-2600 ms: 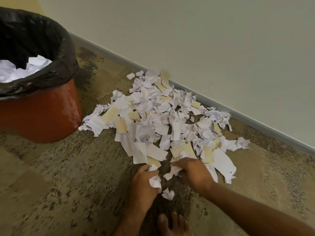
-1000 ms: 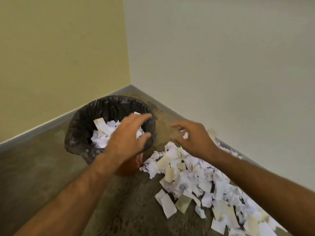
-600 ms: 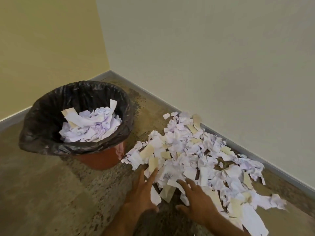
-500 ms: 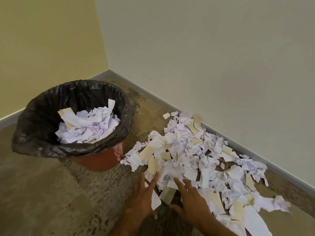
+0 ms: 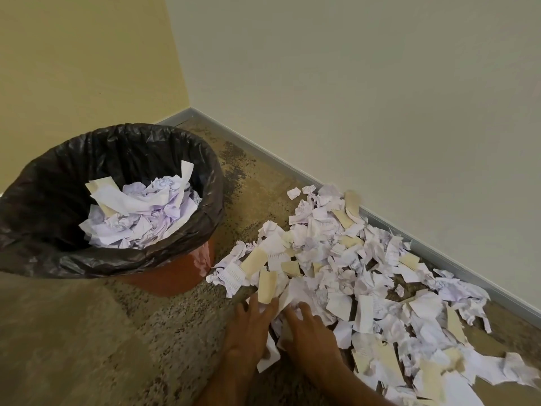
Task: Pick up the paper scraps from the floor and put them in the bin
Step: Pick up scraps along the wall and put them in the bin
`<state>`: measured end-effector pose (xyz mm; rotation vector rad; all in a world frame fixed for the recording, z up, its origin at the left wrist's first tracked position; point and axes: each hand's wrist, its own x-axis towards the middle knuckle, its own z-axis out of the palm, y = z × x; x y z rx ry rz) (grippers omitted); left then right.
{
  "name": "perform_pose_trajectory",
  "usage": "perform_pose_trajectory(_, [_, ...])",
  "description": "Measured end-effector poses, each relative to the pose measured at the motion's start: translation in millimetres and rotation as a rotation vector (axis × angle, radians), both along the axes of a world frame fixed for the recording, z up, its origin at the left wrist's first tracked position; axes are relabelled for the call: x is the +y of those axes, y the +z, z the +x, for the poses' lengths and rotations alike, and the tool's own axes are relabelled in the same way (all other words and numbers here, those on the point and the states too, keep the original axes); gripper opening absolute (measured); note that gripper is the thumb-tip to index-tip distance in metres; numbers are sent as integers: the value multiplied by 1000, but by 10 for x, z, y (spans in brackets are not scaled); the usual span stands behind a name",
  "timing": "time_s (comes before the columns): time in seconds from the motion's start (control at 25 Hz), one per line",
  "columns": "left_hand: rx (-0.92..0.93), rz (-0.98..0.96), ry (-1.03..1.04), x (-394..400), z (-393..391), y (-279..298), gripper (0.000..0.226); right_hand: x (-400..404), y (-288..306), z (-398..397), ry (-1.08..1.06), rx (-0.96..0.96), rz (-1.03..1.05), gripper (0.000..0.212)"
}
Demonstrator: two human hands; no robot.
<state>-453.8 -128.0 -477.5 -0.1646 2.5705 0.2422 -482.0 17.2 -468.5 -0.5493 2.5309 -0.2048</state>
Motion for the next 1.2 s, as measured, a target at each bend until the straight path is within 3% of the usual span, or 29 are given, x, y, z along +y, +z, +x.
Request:
perform_pose_trajectory(0.28, [103,130,137,-96,-70,-136,50,-3,-50,-4,-78,0,-193,46])
perform_pose_trajectory(0.4, [114,204,218,-106,-55,-155,35,25,-2,6,-198,-8,-252,17])
perform_pose_trajectory(0.56, [219,238,245,-162,98,-105,28,105,93,22,-268,-39,-299,10])
perform_pose_trajectory(0.68, [315,277,308,-215,273,35,23,152,255,14,-318,-21,-346,29])
perform_pose_trajectory(0.84, [468,395,374,-250,460,327,20,216,586,15,-386,64,-469,31])
perform_pose_trajectory(1.04, [677,552,416,-363,601,990,19,160,1388,28,-429,181,-675,24])
perform_pose_trajectory(1.2, [1014,605,368,-636,632,1864,23,-163,2323,-86,-299,315,-821,17])
